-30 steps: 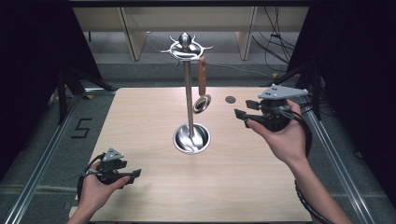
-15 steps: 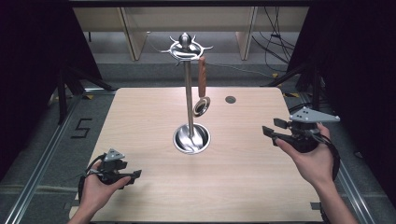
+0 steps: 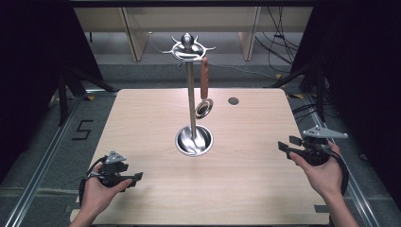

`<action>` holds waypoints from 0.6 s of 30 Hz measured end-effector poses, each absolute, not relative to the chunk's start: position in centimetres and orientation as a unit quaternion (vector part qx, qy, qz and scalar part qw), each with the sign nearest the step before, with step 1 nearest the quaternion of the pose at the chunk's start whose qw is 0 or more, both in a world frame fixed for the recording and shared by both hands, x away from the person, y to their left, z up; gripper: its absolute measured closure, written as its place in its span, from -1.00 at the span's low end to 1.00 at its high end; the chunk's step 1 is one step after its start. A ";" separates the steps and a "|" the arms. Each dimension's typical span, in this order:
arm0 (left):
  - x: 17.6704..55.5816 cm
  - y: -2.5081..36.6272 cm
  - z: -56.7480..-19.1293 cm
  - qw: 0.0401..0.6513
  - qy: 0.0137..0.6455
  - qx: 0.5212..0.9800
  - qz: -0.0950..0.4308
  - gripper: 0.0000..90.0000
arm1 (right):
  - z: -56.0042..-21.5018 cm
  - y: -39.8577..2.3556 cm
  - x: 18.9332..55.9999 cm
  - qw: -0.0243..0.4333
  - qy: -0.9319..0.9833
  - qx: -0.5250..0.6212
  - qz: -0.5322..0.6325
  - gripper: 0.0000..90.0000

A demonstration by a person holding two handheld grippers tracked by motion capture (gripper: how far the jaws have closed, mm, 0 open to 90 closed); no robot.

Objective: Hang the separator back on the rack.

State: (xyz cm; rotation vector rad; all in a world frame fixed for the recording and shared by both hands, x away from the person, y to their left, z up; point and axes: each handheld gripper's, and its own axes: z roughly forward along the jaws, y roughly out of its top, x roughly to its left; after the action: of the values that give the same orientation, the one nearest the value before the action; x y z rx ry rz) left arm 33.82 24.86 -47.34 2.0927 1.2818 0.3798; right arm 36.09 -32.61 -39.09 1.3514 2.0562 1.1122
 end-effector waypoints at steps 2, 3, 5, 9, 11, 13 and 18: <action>33.8 24.8 -47.4 0.323 0.487 0.797 0.149 -0.32 | -39.5 -33.0 36.2 0.216 0.740 0.495 0.400 0.06; 33.8 24.7 -47.4 0.327 0.490 0.793 0.152 -0.32 | -40.0 -33.3 36.3 0.223 0.736 0.497 0.402 0.06; 33.8 24.8 -47.3 0.319 0.482 0.803 0.145 -0.32 | -40.3 -33.6 36.3 0.213 0.735 0.508 0.397 0.05; 33.8 24.8 -47.3 0.321 0.483 0.801 0.145 -0.32 | -41.1 -33.9 36.4 0.216 0.729 0.519 0.390 0.04; 33.8 24.8 -47.3 0.322 0.483 0.801 0.145 -0.32 | -41.9 -34.0 36.5 0.217 0.728 0.525 0.383 0.04; 33.9 24.8 -47.2 0.319 0.482 0.804 0.143 -0.32 | -42.8 -34.2 36.7 0.221 0.742 0.513 0.372 0.04; 33.9 24.8 -47.2 0.329 0.483 0.797 0.151 -0.32 | -44.6 -34.2 36.6 0.196 0.749 0.520 0.360 0.02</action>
State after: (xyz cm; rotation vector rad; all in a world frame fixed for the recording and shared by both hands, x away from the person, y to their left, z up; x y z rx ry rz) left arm 33.87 24.81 -47.17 2.0859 1.2635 0.3947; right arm 36.63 -34.19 -44.61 1.4554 2.0987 1.0091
